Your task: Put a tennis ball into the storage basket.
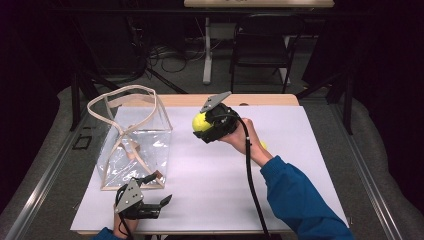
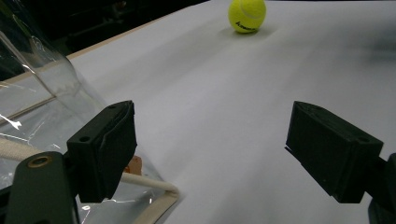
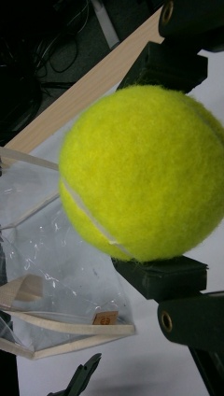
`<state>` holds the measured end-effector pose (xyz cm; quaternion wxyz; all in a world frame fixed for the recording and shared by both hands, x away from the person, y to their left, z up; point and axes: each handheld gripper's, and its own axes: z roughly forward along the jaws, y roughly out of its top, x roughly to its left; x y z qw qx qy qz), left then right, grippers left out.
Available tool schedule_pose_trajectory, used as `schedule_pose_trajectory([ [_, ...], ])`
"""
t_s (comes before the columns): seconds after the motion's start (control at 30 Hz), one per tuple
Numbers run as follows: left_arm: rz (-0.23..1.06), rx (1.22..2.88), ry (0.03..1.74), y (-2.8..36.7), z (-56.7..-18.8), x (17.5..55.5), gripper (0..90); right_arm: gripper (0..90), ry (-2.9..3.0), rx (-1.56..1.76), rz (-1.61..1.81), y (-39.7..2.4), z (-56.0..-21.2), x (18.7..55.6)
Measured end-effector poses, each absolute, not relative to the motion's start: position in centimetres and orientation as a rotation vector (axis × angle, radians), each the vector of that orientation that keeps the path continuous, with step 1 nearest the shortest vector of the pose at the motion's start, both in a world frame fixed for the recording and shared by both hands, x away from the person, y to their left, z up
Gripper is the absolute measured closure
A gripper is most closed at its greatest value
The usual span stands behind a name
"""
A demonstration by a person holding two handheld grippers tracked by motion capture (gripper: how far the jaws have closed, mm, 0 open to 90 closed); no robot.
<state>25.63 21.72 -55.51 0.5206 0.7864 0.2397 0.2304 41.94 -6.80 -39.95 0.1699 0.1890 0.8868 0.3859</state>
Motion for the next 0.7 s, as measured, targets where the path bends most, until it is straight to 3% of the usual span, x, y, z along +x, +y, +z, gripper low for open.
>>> schedule_pose_trajectory([
  [0.7,0.553,1.881,0.575,21.8,-55.5,25.6,16.0,26.9,2.531,0.512,1.088,-4.8,-38.3,43.2],
])
